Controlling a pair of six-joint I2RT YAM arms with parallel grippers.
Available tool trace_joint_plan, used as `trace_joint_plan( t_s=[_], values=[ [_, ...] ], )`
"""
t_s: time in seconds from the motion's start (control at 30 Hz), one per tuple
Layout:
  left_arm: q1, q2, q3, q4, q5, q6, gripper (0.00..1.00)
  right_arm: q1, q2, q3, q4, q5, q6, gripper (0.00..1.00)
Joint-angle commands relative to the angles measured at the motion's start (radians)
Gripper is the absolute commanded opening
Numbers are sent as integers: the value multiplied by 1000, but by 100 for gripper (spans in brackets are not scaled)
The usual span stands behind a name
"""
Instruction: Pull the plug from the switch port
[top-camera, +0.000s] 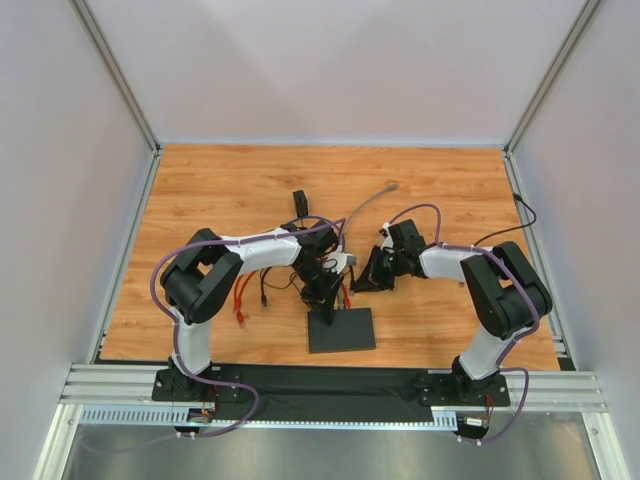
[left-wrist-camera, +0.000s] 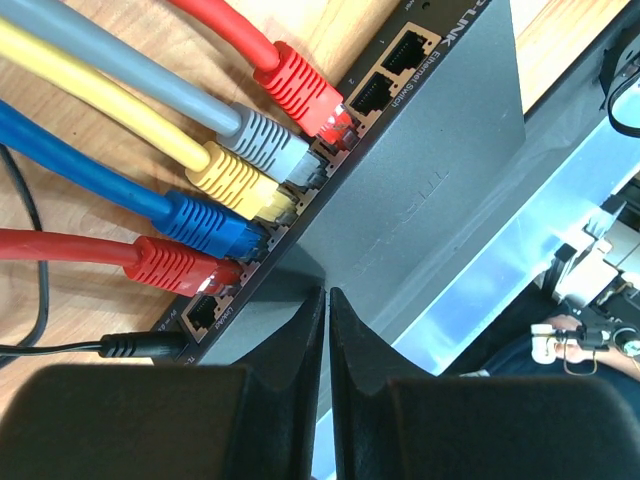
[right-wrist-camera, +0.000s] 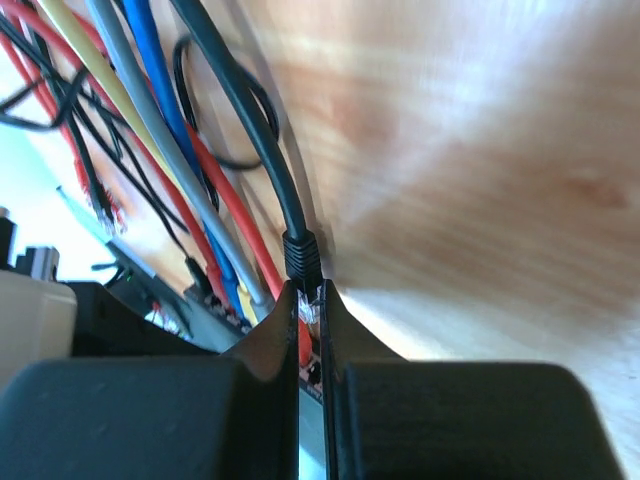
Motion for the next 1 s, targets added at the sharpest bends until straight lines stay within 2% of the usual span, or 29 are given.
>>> trace_joint_plan(
  t_s=[0.0,0.27,0.47,0.8,0.97],
  values=[
    [-6,16,-36,14,-190,55,14,-3,-18,44,-22,97,-35,0],
    [-4,-39,-7,-9,-172,76,15,-6,-83,117,-198,88,-156,0],
    [6,-134,93,-79,-169,98,22,-11,-190,206,-375,166,-208,0],
    [137,-286,252,-164,-255,46,25,-52,-206,435,-622,456,-263,0],
    [169,-321,265,-179,-278,33,26,-105,-208,447,-688,586,-276,0]
  ],
)
